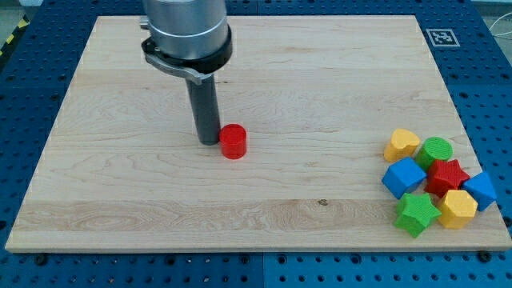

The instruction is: Slide the red circle towards yellow heart

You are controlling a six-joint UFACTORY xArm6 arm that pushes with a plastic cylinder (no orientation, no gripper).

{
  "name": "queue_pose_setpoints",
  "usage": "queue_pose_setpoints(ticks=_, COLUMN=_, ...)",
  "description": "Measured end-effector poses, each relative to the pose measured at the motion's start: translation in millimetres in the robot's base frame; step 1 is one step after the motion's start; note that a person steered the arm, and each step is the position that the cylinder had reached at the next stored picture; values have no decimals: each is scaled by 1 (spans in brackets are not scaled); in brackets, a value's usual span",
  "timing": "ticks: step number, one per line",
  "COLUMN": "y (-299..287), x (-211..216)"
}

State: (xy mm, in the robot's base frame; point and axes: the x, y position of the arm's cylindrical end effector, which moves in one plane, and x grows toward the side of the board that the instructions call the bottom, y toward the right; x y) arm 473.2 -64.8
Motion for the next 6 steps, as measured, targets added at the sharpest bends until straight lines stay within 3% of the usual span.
queue_pose_setpoints(ticks=3, y=47, x=3)
queue_pose_setpoints(ticks=6, y=72, x=63)
